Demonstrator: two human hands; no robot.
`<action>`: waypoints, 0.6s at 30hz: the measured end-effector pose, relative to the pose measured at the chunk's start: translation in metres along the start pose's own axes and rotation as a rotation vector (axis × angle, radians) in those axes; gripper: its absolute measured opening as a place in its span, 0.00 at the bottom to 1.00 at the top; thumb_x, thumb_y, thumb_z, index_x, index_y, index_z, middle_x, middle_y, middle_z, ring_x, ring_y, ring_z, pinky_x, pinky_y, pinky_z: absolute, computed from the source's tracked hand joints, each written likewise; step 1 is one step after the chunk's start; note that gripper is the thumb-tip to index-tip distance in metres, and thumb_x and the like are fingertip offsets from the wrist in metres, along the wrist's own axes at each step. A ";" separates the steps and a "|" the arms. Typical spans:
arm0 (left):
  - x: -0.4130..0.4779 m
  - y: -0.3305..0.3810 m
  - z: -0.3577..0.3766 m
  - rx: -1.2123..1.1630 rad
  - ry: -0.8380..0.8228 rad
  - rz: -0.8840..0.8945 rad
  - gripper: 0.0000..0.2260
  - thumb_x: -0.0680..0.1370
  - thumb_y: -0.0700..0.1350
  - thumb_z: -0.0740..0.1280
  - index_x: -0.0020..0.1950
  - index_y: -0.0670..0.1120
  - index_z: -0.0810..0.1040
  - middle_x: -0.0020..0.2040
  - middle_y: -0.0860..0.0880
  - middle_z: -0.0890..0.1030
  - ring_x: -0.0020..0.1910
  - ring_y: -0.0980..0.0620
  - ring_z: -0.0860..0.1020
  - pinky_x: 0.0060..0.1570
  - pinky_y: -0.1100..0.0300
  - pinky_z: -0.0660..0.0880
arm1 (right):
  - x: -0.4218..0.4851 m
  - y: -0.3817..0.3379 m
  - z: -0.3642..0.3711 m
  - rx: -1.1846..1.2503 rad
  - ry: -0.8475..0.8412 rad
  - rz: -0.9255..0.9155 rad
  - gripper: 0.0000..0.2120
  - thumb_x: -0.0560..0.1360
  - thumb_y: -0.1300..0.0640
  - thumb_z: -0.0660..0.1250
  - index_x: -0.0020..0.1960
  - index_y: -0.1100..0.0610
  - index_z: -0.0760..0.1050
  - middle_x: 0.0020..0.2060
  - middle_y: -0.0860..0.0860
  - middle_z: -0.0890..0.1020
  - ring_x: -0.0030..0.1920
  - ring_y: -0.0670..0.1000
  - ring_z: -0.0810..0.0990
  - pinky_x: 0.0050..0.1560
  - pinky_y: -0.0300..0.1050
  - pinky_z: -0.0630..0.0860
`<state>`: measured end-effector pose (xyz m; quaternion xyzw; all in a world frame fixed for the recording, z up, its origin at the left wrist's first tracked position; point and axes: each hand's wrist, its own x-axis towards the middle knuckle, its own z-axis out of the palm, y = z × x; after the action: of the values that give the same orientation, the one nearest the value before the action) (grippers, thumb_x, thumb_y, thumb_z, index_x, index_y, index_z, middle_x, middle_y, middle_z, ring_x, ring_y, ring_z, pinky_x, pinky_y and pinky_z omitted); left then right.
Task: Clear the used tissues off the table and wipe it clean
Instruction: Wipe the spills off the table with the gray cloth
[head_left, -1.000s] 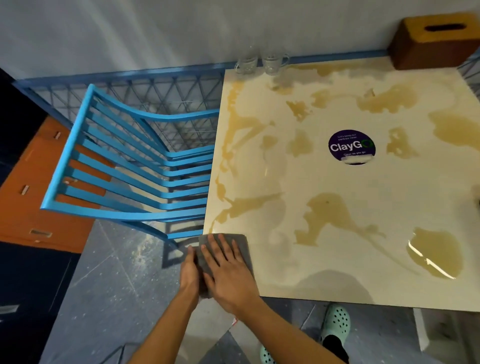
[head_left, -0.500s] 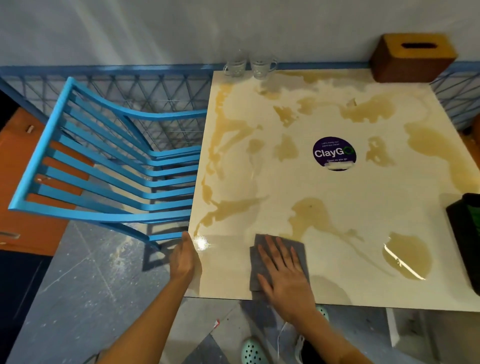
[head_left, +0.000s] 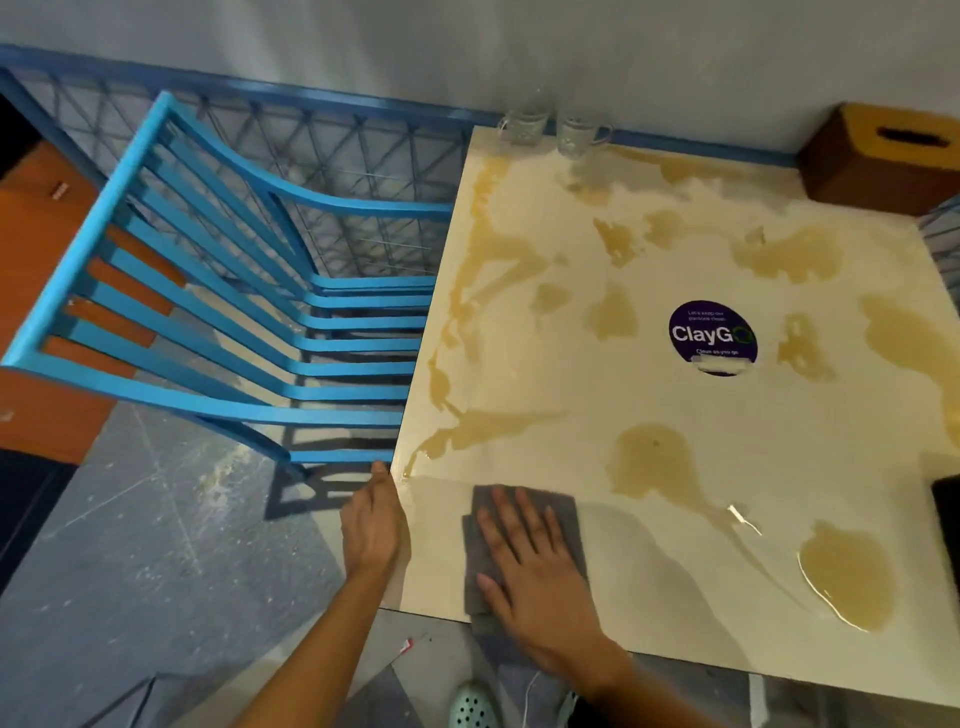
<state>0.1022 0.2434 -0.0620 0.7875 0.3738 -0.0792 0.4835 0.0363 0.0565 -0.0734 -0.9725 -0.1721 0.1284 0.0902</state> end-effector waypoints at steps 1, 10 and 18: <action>0.000 0.000 -0.001 -0.042 -0.003 0.003 0.22 0.83 0.58 0.48 0.59 0.47 0.76 0.59 0.40 0.78 0.58 0.40 0.75 0.63 0.46 0.68 | 0.012 -0.016 0.001 0.000 -0.011 -0.048 0.31 0.80 0.39 0.49 0.79 0.51 0.48 0.79 0.52 0.49 0.78 0.55 0.47 0.73 0.56 0.47; 0.013 0.012 0.001 -0.275 0.010 0.088 0.13 0.83 0.55 0.54 0.53 0.52 0.76 0.48 0.54 0.78 0.48 0.57 0.76 0.52 0.58 0.71 | 0.115 -0.054 -0.011 0.029 0.067 -0.018 0.30 0.81 0.42 0.47 0.79 0.50 0.42 0.79 0.51 0.43 0.78 0.54 0.38 0.77 0.58 0.41; 0.023 0.014 0.016 0.104 0.005 0.330 0.21 0.83 0.57 0.49 0.67 0.49 0.73 0.59 0.49 0.77 0.58 0.51 0.75 0.59 0.55 0.69 | 0.133 -0.042 -0.015 0.054 0.101 0.052 0.30 0.81 0.41 0.45 0.79 0.50 0.41 0.79 0.51 0.42 0.78 0.53 0.37 0.77 0.58 0.43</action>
<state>0.1311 0.2384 -0.0716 0.8623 0.2359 -0.0158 0.4478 0.1478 0.1407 -0.0788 -0.9791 -0.1384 0.0862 0.1214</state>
